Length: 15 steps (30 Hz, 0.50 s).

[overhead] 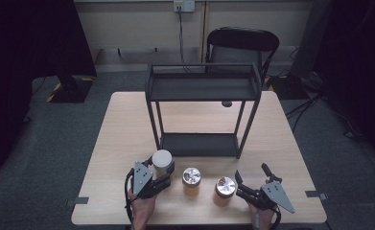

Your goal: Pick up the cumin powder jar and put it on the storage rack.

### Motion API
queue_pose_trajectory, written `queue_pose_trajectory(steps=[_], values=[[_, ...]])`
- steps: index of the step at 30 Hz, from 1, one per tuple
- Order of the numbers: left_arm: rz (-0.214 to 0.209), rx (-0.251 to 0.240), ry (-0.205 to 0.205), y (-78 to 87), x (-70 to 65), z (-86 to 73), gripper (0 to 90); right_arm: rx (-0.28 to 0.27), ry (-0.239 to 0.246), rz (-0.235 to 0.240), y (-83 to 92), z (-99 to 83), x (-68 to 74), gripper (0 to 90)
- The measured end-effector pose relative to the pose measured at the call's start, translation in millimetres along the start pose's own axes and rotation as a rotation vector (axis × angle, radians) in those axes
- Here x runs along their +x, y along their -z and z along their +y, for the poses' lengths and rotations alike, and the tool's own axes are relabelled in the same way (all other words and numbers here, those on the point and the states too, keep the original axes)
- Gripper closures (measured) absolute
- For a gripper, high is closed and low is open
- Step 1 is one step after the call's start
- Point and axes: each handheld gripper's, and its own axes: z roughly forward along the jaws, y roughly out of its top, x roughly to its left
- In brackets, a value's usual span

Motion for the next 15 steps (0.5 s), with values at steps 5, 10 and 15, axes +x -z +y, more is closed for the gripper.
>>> queue_pose_trajectory(steps=[5, 10, 15], values=[[0.004, 0.002, -0.01, 0.4, 2.1, 4.6, 34.1, 0.0, 0.0, -0.001, 0.0, 0.0, 0.2, 2.6], [0.002, 0.006, -0.011, -0.1, 3.1, 8.3, 34.1, -0.001, 0.001, -0.001, 0.1, -0.2, 0.2, 2.6], [-0.004, 0.01, -0.014, -2.6, 2.6, 9.3, 34.1, -0.001, 0.001, 0.0, 0.1, -0.2, 0.2, 2.6]])
